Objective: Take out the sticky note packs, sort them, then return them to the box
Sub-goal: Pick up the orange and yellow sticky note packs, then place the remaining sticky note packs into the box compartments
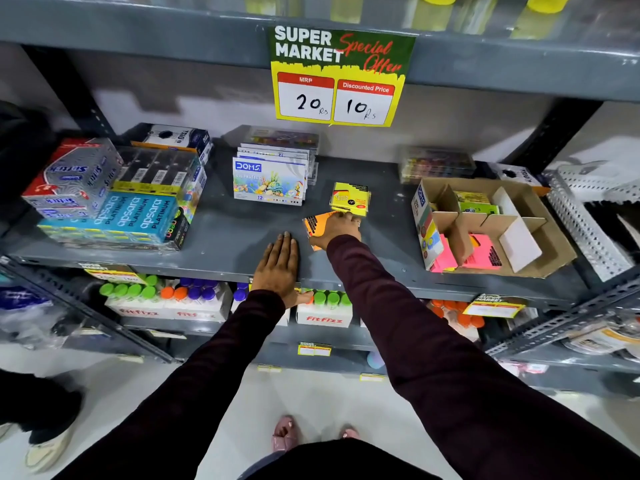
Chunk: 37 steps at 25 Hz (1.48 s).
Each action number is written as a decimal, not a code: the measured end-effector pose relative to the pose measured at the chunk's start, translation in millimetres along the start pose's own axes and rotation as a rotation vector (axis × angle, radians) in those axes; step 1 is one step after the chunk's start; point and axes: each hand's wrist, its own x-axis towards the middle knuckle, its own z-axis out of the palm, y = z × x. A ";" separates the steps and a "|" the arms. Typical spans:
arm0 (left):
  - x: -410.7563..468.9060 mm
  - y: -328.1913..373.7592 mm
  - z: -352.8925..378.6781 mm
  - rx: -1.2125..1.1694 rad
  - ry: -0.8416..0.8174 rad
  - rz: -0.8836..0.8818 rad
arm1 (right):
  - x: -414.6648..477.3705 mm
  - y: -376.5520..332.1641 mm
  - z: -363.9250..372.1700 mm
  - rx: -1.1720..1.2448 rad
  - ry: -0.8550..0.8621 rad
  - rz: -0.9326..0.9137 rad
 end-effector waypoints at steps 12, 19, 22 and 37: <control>12.9 84.7 -13.3 -0.029 -0.084 0.162 | -55.3 80.5 -43.3 -0.006 0.071 0.090; 15.3 95.8 0.4 -0.053 0.003 0.177 | -79.0 197.5 -116.2 0.136 0.349 0.341; 16.7 97.4 3.6 -0.037 0.011 0.169 | -65.2 235.1 -129.2 0.249 0.283 0.345; 21.6 89.0 0.5 -0.059 0.002 0.124 | -41.1 214.6 -96.6 0.155 0.263 0.328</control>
